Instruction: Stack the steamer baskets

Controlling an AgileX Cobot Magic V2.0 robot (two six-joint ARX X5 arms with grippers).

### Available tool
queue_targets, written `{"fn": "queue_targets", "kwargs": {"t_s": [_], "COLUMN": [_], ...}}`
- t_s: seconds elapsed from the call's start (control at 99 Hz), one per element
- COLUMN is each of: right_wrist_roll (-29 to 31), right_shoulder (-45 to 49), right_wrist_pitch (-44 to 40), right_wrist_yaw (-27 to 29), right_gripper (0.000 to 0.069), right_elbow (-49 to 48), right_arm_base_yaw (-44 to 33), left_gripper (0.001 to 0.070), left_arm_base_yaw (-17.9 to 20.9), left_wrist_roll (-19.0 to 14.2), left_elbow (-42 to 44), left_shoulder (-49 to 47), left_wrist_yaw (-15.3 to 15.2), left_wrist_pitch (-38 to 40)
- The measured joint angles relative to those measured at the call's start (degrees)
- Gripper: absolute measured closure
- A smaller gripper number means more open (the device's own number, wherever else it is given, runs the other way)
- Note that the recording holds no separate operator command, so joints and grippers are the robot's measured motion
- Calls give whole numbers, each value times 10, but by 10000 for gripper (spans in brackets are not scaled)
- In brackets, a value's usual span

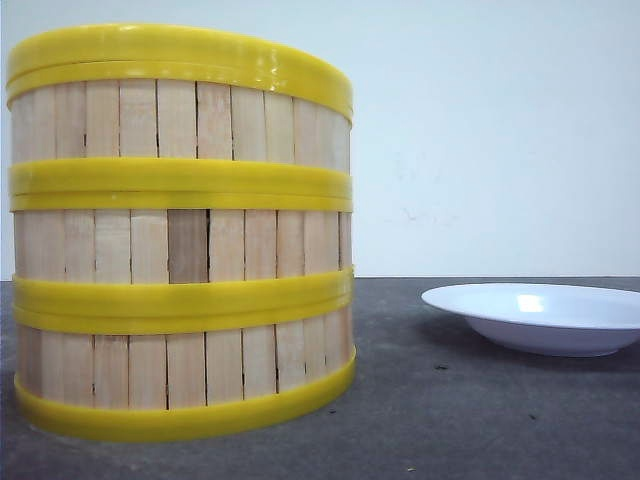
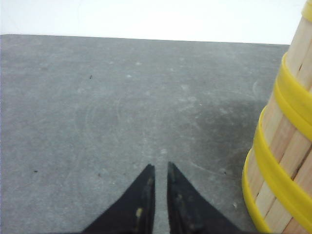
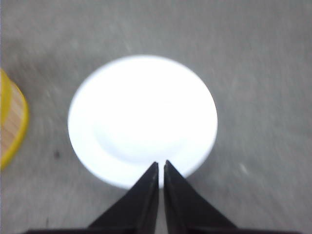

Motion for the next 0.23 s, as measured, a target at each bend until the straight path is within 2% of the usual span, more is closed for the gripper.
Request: {"fn": "queue_targets", "kwargs": {"t_s": [0.141,0.232], "right_wrist_roll": [-4,-8], "right_shoulder": [-138,-207], "right_wrist_pitch": [157,208], "right_wrist_yaw": [-15,-14], "right_gripper": [677,677], "right_elbow": [-154,-243], "right_arm_base_yaw": [-21,-30], "left_gripper": [692,692], "left_arm_base_yaw": [0,0], "left_wrist_roll": [0,0], "left_elbow": [0,0], "left_shoulder": [0,0], "left_wrist_yaw": [0,0], "left_wrist_pitch": [0,0]}}
